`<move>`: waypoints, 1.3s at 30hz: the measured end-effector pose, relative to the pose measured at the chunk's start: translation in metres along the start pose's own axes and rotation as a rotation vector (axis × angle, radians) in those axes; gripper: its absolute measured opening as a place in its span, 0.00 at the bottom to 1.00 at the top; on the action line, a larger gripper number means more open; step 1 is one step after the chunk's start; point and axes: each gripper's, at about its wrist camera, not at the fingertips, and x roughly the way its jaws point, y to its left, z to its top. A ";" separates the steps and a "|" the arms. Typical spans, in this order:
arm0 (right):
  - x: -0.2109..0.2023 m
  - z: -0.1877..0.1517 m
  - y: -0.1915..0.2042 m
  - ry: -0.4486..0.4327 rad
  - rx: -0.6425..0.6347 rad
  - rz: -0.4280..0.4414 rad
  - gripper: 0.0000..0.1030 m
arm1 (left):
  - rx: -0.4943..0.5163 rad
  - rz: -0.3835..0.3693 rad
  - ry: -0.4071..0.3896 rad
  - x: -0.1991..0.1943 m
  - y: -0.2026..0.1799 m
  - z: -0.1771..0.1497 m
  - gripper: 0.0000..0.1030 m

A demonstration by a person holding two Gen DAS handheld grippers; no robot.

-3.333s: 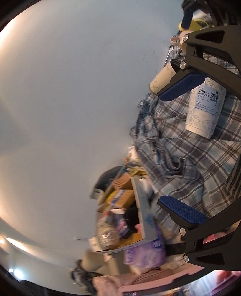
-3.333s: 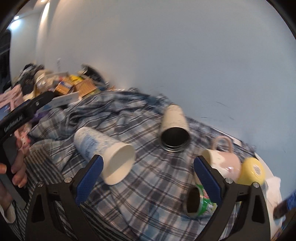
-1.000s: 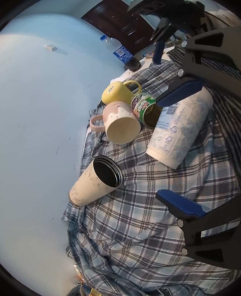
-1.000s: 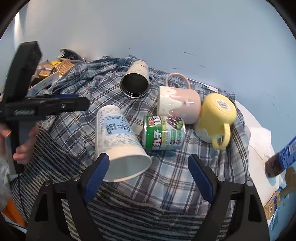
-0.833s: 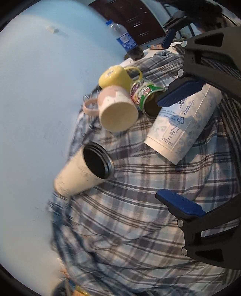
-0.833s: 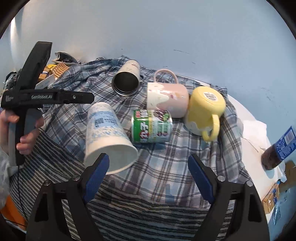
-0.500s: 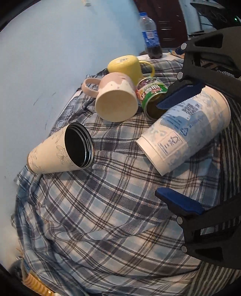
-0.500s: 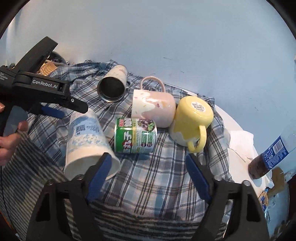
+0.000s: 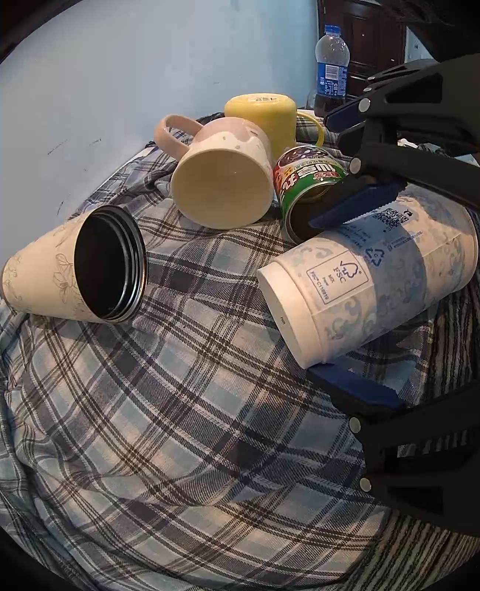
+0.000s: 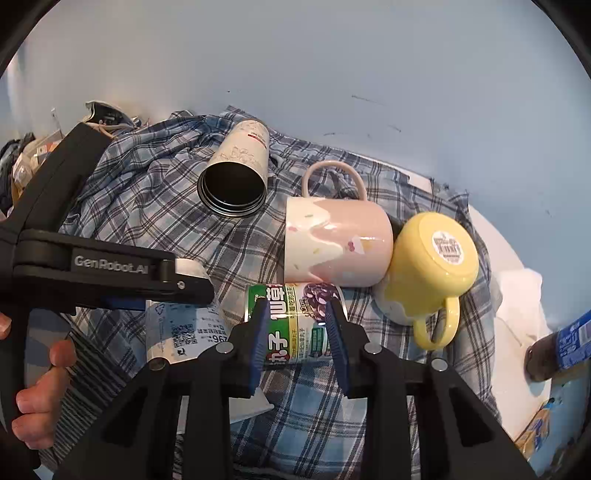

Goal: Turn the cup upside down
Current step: 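Lift the paper cup with the left gripper and rotate its base upward, then lower the cup rim-down onto the cloth and open the left gripper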

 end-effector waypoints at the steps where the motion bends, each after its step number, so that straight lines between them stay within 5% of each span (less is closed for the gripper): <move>1: 0.000 0.000 0.000 0.004 0.001 0.003 0.29 | 0.005 0.005 0.002 0.001 -0.002 0.000 0.74; 7: -0.003 -0.003 -0.012 0.015 0.028 -0.010 0.29 | 0.109 -0.004 -0.047 -0.010 -0.021 -0.003 0.69; 15: -0.011 -0.008 -0.024 0.016 0.048 -0.018 0.29 | 0.392 -0.042 -0.270 -0.082 -0.060 -0.038 0.65; 22: -0.012 -0.014 -0.027 0.021 0.086 0.004 0.29 | 0.600 0.056 -0.431 -0.110 -0.076 -0.073 0.65; 26: -0.015 -0.018 -0.026 0.017 0.085 -0.002 0.29 | 0.777 0.160 -0.623 -0.115 -0.071 -0.101 0.65; 35: -0.034 -0.026 -0.015 -0.050 0.136 0.057 0.29 | 0.888 0.244 -0.752 -0.101 -0.042 -0.121 0.65; 39: -0.042 -0.024 -0.001 -0.077 0.120 0.084 0.29 | 0.927 0.227 -0.818 -0.095 -0.037 -0.130 0.65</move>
